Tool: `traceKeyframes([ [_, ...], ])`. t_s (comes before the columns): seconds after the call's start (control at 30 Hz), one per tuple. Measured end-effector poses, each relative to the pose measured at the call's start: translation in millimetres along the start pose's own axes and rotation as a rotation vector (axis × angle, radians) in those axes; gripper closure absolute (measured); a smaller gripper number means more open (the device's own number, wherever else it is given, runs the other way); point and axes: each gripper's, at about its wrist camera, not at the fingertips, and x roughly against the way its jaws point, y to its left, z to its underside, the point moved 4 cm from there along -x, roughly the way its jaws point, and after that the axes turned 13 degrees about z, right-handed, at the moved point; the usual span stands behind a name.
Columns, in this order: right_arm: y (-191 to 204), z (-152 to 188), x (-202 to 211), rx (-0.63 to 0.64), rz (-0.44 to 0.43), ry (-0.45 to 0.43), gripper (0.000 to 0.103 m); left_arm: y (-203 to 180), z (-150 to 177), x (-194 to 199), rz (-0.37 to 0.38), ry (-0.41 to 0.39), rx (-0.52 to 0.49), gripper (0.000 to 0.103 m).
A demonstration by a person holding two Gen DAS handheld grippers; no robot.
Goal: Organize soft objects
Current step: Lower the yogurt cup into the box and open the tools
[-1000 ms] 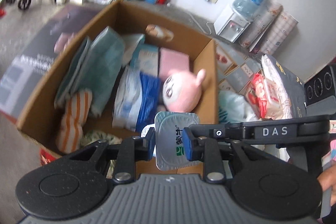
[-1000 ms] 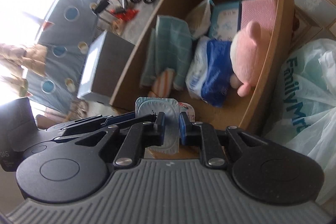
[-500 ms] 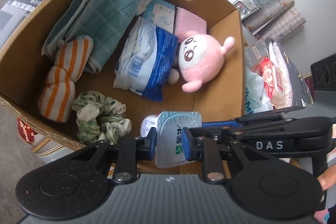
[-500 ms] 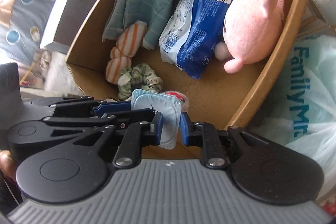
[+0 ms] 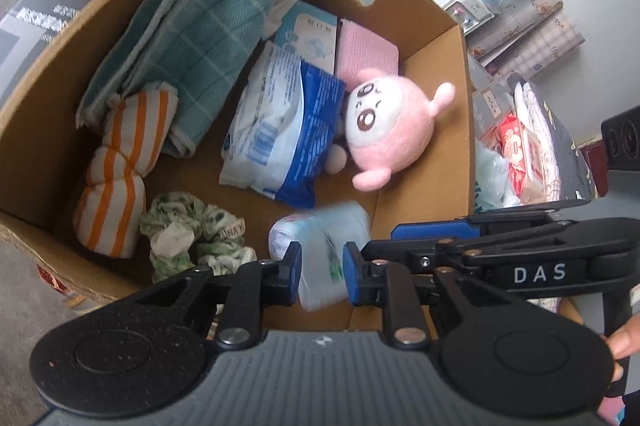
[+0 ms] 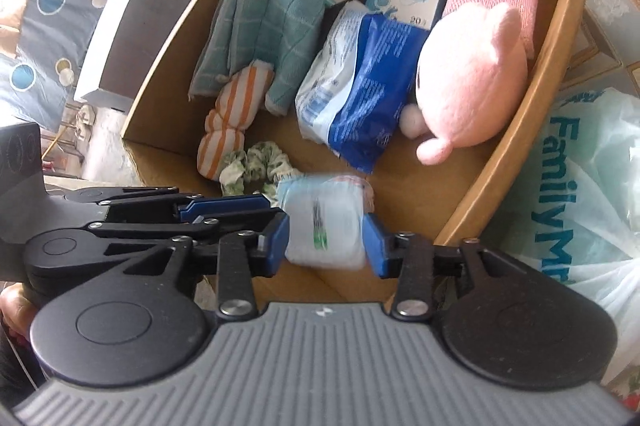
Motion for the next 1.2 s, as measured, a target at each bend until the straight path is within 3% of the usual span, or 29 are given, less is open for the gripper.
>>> traceKeyframes([
  [0.3, 12.4, -12.0, 3.8, 0.059, 0.003, -0.115, 0.063, -5.9, -6.8, 33.9, -0.045, -0.112, -0.064, 0.080],
  [0.47, 27.2, -29.8, -5.5, 0.123, 0.011, -0.181, 0.064, -0.8, -10.6, 63.8, -0.107, -0.211, -0.090, 0.071],
  [0.7, 37.3, -34.8, -40.3, 0.171, 0.002, -0.112, 0.065, 17.9, -13.4, 77.7, -0.159, -0.226, -0.069, 0.070],
  [0.83, 35.3, -27.3, -50.3, 0.197, 0.040, -0.058, 0.065, 21.0, -13.1, 76.7, -0.145, -0.218, -0.068, 0.070],
  [1.2, 28.3, -15.4, -53.3, 0.146, -0.017, 0.033, 0.064, 11.0, -7.7, 65.8, -0.120, -0.212, -0.080, 0.067],
])
